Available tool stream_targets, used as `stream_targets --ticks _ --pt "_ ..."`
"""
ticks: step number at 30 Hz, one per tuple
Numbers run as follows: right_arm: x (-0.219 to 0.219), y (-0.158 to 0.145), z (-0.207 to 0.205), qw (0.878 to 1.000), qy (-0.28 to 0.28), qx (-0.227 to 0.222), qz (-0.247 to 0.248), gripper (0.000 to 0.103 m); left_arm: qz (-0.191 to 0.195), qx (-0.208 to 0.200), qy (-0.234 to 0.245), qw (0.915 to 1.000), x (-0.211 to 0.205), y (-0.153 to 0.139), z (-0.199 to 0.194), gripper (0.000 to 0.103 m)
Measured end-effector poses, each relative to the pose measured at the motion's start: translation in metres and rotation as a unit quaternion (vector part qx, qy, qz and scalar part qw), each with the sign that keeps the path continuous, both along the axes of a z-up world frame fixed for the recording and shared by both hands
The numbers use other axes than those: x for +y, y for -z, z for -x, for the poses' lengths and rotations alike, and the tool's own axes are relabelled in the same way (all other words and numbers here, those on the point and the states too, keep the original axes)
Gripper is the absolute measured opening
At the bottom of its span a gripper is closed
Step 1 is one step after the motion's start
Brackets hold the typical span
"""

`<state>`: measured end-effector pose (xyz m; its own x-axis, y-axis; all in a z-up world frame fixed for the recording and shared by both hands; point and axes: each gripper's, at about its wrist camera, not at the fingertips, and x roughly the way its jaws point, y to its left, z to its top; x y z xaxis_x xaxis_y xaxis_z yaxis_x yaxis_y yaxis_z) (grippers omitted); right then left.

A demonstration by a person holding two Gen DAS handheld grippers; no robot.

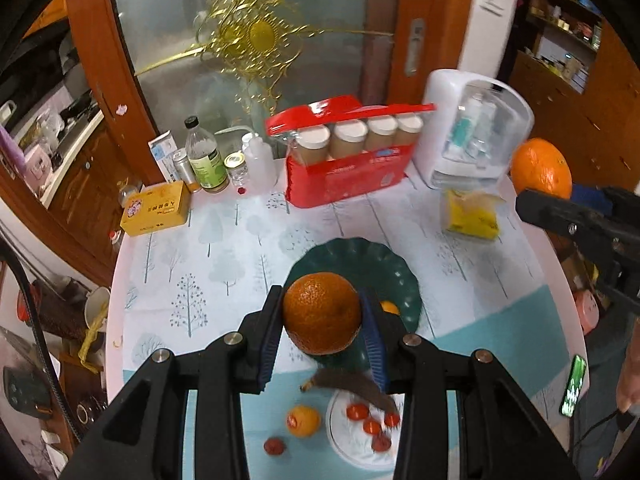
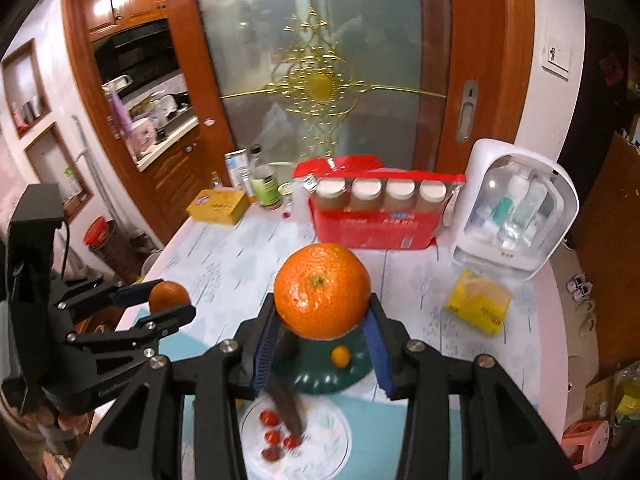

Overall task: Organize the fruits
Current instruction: 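Carry both oranges onto the green plate and open both tools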

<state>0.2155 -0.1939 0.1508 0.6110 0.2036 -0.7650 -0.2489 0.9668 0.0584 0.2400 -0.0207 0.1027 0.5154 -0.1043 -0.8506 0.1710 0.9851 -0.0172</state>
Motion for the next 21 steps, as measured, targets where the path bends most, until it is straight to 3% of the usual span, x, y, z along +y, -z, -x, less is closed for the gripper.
stream_targets --ticks 3,10,16,21 --pt "0.002 0.027 -0.032 1.000 0.012 0.024 0.005 0.042 0.011 0.015 -0.016 0.9997 0.001 0.031 -0.028 0.036" --pt "0.008 0.142 -0.085 0.993 0.018 0.118 -0.002 0.042 0.033 0.041 -0.045 0.9976 -0.004 0.111 -0.081 0.036" --pt "0.010 0.223 -0.112 0.985 0.017 0.171 0.006 0.042 0.048 0.077 -0.058 0.9942 -0.010 0.178 -0.113 0.036" --pt "0.010 0.281 -0.129 0.978 0.019 0.208 0.013 0.042 0.036 0.119 -0.060 0.9905 -0.014 0.239 -0.132 0.036"
